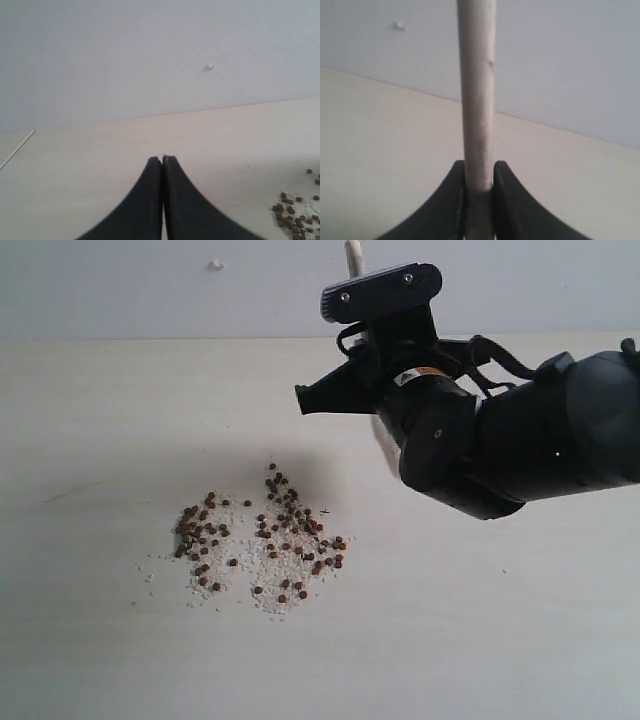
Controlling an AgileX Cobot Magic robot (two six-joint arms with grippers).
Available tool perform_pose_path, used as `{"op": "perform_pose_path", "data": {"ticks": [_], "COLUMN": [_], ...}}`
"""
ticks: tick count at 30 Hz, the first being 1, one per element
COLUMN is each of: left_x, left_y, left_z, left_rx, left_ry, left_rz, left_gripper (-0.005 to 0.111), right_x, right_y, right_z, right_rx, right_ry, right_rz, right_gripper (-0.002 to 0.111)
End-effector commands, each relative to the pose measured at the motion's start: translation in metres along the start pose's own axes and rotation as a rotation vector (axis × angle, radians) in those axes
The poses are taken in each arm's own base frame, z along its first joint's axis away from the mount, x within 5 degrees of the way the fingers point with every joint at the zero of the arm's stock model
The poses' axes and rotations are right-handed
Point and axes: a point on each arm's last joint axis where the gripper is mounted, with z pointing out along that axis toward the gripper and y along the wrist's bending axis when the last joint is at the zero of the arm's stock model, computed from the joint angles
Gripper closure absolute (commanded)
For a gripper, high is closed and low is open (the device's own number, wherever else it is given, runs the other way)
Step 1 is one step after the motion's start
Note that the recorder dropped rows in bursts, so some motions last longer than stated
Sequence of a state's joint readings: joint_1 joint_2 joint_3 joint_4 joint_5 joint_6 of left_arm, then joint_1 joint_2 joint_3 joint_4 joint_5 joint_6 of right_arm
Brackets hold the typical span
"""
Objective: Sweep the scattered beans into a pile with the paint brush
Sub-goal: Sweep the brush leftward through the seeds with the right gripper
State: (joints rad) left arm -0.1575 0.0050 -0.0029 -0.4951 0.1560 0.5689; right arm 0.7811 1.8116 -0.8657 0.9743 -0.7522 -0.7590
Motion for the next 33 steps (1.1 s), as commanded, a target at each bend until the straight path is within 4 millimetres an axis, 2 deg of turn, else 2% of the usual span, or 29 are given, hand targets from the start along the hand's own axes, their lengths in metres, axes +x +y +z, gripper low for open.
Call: {"op": "perform_pose_path", "data": {"ticks": [1,5,14,18,23,33], "left_x": [0.0,0.0,0.0,0.0,0.0,0.0], "left_y": [0.0,-0.002,-0.002,-0.002,-0.003,-0.003], "left_z": [0.0,0.0,0.0,0.0,0.0,0.0], "left_rx": [0.004,0.03,0.043,0.043,0.051,0.051], "left_ry": [-0.007,-0.008,-0.009,-0.009,-0.01,-0.01], "left_rz": [-0.001,0.0,0.0,0.0,0.001,0.001], "left_gripper": [0.107,0.107,0.107,0.107,0.107,0.107], "right_x": [0.009,0.025,0.055,0.065,0.063,0.052], "right_y": [-0.007,0.006,0.048,0.059,0.069,0.074], "right_z": [-0.005,-0.014,-0.024,-0.024,-0.025,-0.023], "right_rx": [0.077,0.055,-0.013,-0.032,-0.116,-0.154], "right_ry": [0.128,0.275,0.292,0.289,0.283,0.183], "right_rz": [-0.104,-0.187,-0.178,-0.081,0.076,0.387], "right_gripper": [0.108,0.108,0.108,0.108,0.108,0.108]}}
